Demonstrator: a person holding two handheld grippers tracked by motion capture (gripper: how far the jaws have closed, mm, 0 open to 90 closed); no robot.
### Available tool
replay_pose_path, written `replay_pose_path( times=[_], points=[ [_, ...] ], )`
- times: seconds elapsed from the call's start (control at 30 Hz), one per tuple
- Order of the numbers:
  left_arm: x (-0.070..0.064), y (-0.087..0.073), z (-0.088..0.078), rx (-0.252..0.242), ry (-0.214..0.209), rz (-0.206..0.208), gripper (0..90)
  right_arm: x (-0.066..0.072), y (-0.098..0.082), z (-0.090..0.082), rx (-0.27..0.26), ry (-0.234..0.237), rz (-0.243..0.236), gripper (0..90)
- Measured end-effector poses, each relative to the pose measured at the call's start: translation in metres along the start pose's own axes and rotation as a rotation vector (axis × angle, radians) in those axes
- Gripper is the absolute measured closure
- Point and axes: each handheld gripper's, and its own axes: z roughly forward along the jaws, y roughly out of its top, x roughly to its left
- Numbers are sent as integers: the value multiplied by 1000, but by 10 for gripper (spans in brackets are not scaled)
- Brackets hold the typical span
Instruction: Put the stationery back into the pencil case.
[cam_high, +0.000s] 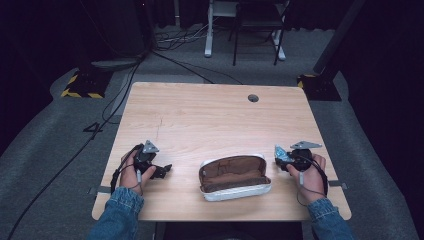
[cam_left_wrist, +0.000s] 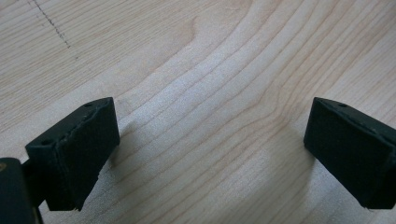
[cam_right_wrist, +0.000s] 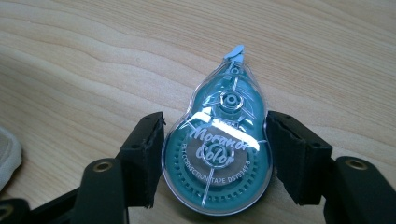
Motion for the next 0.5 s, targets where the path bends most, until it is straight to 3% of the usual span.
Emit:
replay_pose_path(
  times=[0.5],
  points=[
    [0,0,0,0,0,0,35,-2,3,-8,7,-2,4,398]
  ],
)
